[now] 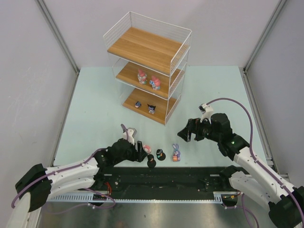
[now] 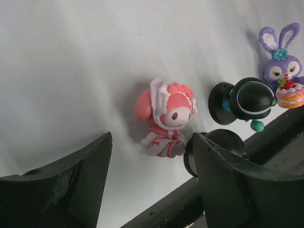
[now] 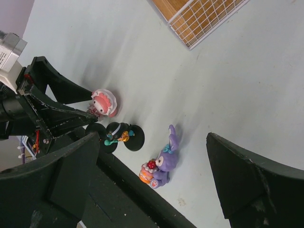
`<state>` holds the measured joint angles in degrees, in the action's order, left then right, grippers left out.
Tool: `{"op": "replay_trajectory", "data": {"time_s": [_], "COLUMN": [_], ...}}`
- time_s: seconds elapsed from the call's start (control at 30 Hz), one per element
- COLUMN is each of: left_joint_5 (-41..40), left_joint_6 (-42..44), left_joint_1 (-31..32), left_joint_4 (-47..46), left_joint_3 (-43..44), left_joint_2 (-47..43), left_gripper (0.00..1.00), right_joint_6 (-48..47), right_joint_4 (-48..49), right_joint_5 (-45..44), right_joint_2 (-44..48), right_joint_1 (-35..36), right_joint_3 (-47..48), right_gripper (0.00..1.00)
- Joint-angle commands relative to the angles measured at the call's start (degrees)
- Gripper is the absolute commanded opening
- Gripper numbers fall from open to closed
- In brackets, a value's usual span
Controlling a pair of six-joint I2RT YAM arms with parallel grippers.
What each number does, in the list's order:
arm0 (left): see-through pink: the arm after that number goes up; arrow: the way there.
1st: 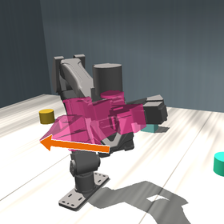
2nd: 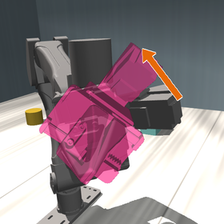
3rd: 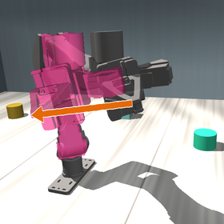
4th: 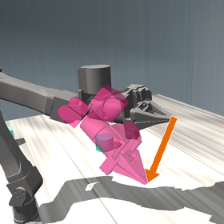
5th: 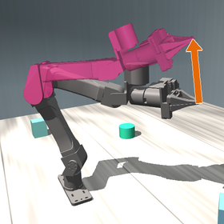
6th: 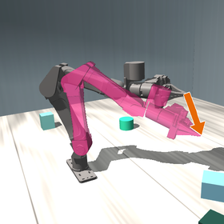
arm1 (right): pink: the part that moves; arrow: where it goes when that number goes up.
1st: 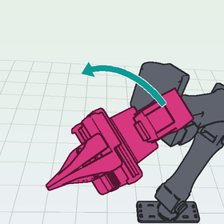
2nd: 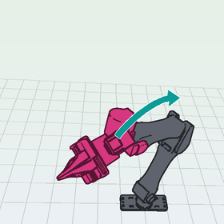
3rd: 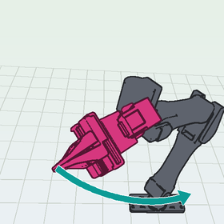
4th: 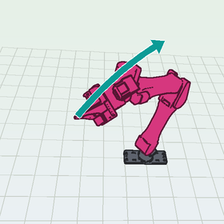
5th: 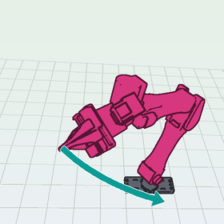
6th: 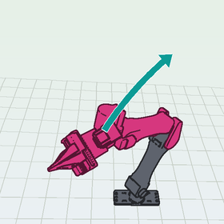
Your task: Place and organize the plastic toys onto the shelf
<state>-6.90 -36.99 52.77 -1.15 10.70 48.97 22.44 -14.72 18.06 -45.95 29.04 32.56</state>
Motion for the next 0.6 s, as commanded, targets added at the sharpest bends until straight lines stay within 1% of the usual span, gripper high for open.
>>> {"op": "replay_trajectory", "data": {"time_s": [0.0,0.33,0.5,0.53,0.57], "left_joint_5": [-0.84,0.65,2.32,2.5,2.59], "left_joint_6": [0.34,0.34,0.52,0.61,0.61], "left_joint_1": [0.4,0.49,0.49,0.58,0.49], "left_joint_4": [-0.08,-2.27,-4.12,-4.3,-4.39], "left_joint_3": [-0.24,0.37,0.2,0.2,0.11], "left_joint_2": [0.33,3.5,4.29,4.29,4.2], "left_gripper": [0.72,0.62,0.49,0.42,0.37], "right_joint_6": [0.5,0.42,0.42,0.42,0.5], "right_joint_4": [1.45,0.92,1.01,0.92,1.1], "right_joint_5": [0.48,0.22,0.13,0.13,0.13], "right_joint_2": [0.34,0.78,0.78,0.78,0.69], "right_joint_1": [0.23,0.41,0.23,0.32,0.32], "right_joint_3": [-0.21,-0.56,-0.65,-0.56,-0.65], "right_gripper": [1.0,1.0,1.0,1.0,1.0]}}
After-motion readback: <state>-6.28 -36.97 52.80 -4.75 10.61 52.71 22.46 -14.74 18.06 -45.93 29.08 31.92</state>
